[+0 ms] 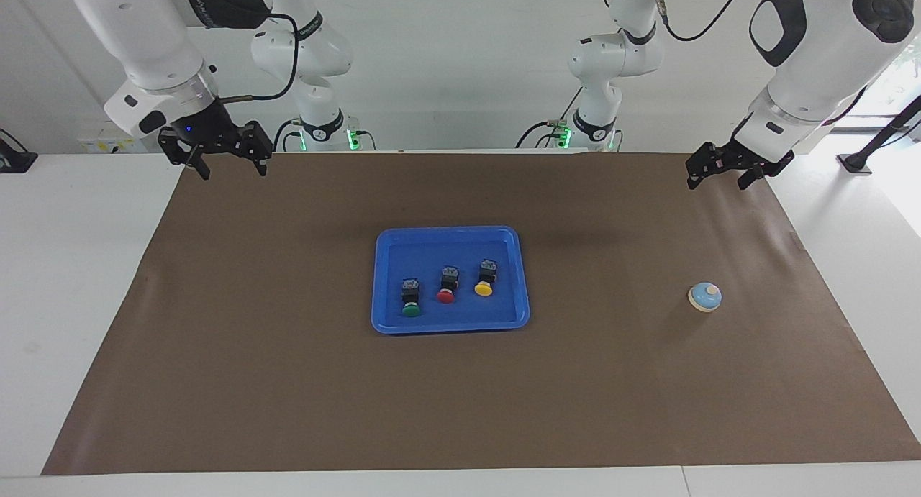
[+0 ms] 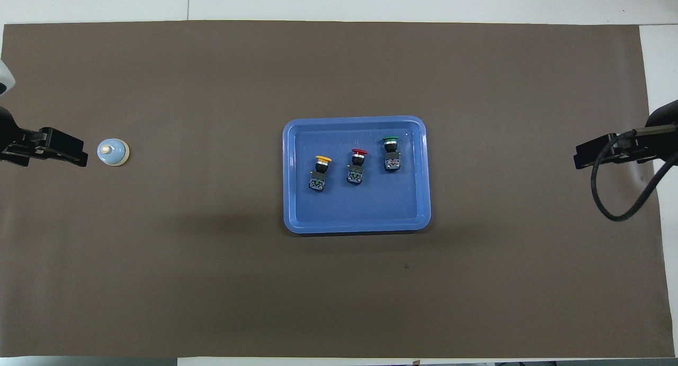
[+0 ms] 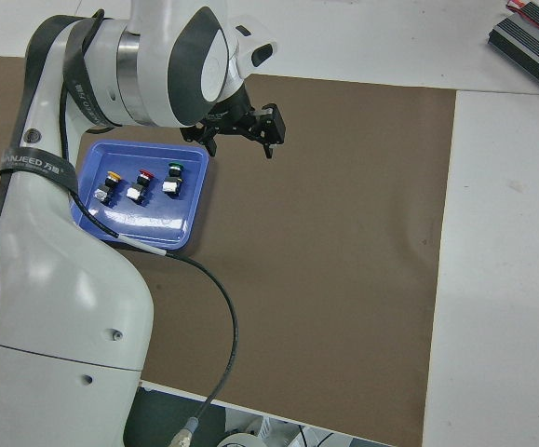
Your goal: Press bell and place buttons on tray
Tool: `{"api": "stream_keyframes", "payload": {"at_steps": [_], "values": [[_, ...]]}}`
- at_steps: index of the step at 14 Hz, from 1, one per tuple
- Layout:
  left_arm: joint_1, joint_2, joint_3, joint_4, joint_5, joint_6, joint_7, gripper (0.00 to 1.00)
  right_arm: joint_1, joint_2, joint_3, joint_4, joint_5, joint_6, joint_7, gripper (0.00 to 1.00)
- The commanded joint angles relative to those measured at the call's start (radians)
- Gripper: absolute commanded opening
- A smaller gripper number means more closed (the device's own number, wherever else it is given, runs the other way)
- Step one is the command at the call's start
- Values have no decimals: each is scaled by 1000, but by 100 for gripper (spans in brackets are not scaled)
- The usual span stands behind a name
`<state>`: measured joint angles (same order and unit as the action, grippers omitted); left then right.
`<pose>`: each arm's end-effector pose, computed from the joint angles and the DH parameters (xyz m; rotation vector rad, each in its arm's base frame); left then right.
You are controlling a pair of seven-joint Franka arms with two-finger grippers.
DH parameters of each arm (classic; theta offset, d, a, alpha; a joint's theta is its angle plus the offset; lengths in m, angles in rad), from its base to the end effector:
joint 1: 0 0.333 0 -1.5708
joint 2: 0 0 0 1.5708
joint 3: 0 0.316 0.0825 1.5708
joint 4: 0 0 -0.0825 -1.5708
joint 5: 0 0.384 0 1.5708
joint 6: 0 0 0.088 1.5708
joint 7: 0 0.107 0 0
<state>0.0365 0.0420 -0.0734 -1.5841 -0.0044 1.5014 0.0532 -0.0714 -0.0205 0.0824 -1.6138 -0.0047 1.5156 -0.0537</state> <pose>0.5573 -0.0202 0.5894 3.1239 -0.1411 -0.1949 0.5412 0.0059 0.6109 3.1329 0.1011 -0.1221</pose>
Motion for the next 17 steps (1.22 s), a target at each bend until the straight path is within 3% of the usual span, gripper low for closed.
{"api": "stream_keyframes", "payload": {"at_steps": [1,3,4,5,8,12,14,17], "values": [[5,-13,0,-10,4,-3,-1,100,-8,-16,5,-20,-9,8,-6,100],[-6,-13,0,-10,12,6,-21,100,-8,-16,5,-20,-9,8,-6,100],[5,-13,-2,-22,14,87,-32,46,-8,-16,5,-20,-9,8,-6,100],[17,-30,3,-74,14,153,-30,0,-8,-16,5,-20,-11,8,-6,100],[78,-50,3,-247,12,334,-27,0,-8,-16,5,-20,-11,8,-6,100],[124,96,3,-293,14,543,-19,0,-8,-16,5,-20,-11,8,-6,100],[137,142,3,-365,14,707,-19,0,-8,-16,5,-20,-9,8,-6,100],[143,213,4,-364,14,767,-19,0,-8,-16,5,-20,-9,8,-6,100]]}}
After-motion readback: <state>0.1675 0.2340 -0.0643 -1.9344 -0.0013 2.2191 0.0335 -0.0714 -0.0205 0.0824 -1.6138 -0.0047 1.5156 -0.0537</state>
